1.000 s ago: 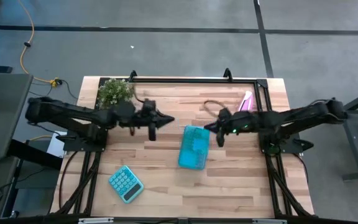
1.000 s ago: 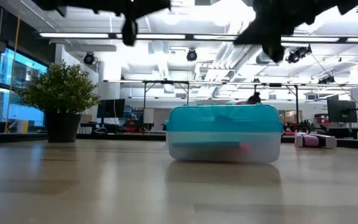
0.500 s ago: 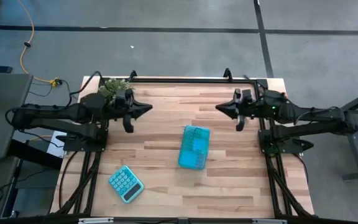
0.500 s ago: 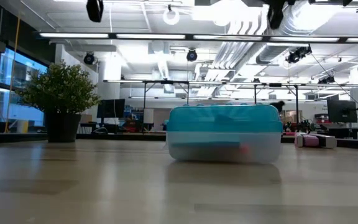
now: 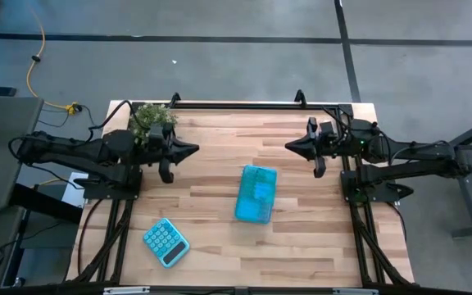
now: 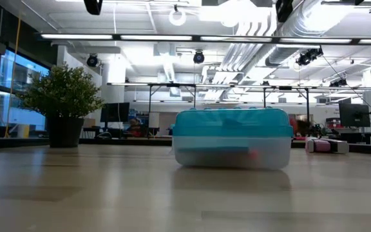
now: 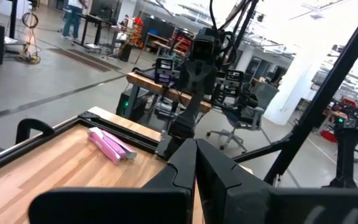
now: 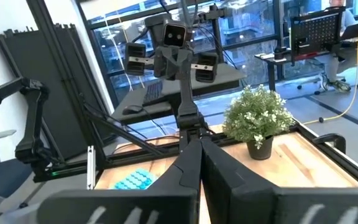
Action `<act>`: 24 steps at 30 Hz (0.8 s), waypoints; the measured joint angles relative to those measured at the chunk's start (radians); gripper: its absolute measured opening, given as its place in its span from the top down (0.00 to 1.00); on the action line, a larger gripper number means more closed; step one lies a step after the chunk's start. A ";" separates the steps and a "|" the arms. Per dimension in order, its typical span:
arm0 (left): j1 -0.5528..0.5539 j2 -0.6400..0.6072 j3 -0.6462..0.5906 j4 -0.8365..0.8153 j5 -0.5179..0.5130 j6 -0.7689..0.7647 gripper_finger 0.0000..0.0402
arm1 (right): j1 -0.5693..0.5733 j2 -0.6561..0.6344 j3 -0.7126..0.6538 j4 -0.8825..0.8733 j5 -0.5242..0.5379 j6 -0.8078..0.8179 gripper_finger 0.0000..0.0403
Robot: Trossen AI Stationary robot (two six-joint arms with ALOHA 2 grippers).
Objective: Pack school essentials
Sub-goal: Close the blue supply box
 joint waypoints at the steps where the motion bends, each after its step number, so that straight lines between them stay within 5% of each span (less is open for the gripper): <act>1: 0.000 0.000 0.000 0.000 0.000 0.000 1.00 | 0.000 0.000 0.000 0.000 -0.005 0.000 1.00; 5: 0.000 0.000 0.000 0.000 0.000 0.000 1.00 | 0.000 -0.001 0.001 -0.060 -0.014 0.043 1.00; 14: 0.000 0.000 0.000 0.000 0.000 -0.001 1.00 | 0.050 0.136 -0.001 -0.656 0.024 0.212 1.00; 24: 0.000 0.000 0.000 0.001 -0.001 -0.010 1.00 | 0.089 0.492 -0.146 -0.323 0.039 0.335 1.00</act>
